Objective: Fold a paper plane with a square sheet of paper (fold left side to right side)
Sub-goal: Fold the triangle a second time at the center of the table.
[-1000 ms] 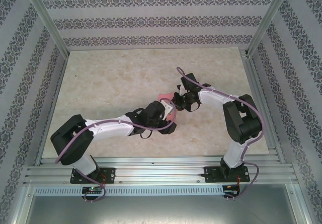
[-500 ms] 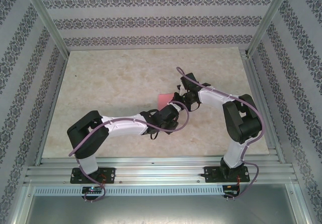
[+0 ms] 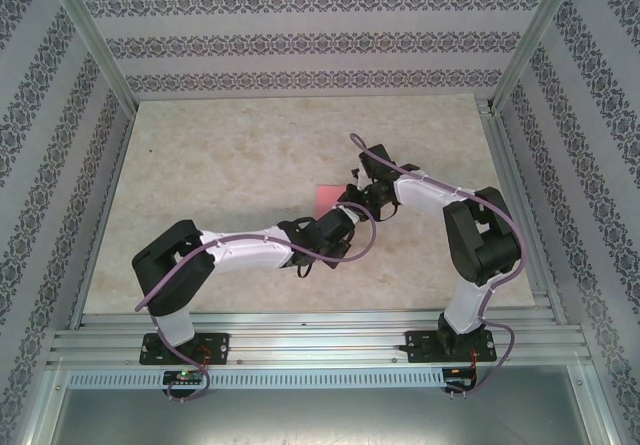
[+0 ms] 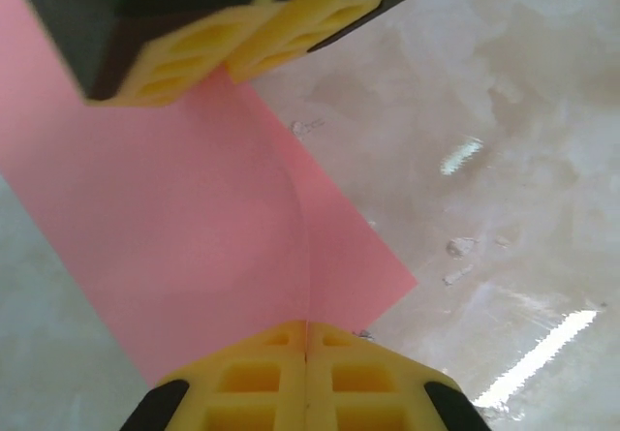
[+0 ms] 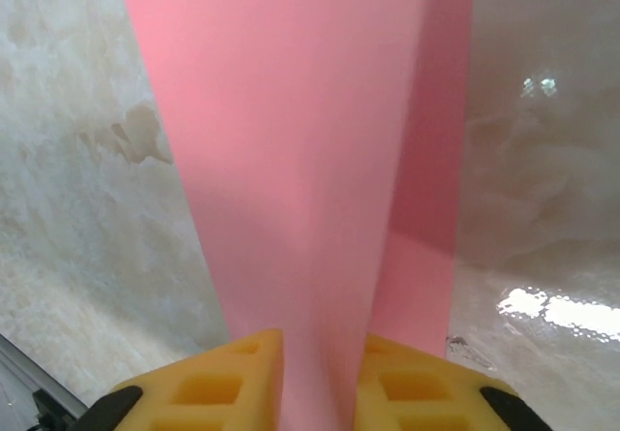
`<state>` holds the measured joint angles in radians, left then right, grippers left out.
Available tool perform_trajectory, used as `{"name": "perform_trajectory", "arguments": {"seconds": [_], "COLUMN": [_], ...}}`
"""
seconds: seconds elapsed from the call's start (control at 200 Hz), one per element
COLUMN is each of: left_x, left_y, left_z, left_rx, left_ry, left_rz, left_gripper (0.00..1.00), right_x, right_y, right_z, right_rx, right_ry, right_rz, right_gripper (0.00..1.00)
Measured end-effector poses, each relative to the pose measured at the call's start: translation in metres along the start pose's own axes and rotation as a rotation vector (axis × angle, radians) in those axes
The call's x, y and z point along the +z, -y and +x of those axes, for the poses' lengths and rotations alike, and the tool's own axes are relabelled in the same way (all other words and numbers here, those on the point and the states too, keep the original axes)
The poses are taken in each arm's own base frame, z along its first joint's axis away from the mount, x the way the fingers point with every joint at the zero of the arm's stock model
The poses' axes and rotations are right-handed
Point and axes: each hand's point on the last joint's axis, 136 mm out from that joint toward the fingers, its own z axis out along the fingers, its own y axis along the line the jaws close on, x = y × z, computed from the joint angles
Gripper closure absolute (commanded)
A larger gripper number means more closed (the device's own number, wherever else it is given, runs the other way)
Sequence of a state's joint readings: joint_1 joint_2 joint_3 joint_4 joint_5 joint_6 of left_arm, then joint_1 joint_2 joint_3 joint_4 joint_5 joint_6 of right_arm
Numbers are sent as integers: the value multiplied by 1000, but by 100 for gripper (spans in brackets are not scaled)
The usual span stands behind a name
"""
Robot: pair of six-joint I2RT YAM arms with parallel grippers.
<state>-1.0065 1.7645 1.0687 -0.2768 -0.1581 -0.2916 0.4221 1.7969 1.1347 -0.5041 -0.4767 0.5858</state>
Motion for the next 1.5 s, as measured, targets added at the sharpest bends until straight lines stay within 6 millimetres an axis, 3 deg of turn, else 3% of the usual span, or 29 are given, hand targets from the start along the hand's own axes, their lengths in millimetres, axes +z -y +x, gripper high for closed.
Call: {"name": "perform_trajectory", "arguments": {"seconds": [0.16, 0.255, 0.35, 0.555, 0.734, 0.949, 1.499], "left_x": [-1, 0, 1, -3, -5, -5, 10], "left_y": [-9, -16, -25, -34, -39, -41, -62], "left_z": [-5, -7, -8, -16, -18, -17, -9], "left_rx": [-64, -107, -150, -207, -236, -234, -219], "left_ry": [-3, -5, -12, -1, -5, -12, -67], "left_rz": [97, 156, 213, 322, 380, 416, 425], "left_gripper": [100, 100, 100, 98, 96, 94, 92], "right_x": [-30, -49, -55, -32, -15, 0, 27], "right_y": [4, 10, 19, 35, 21, 7, 23], "right_z": [-3, -4, 2, 36, 55, 62, 82], "right_rx": [-8, -5, 0, 21, -16, -45, -11], "right_ry": [93, 159, 188, 135, 89, 64, -20], "right_rz": [-38, -60, -67, -96, -128, -158, -84], "right_gripper": [54, 56, 64, 81, 91, 92, 92]}}
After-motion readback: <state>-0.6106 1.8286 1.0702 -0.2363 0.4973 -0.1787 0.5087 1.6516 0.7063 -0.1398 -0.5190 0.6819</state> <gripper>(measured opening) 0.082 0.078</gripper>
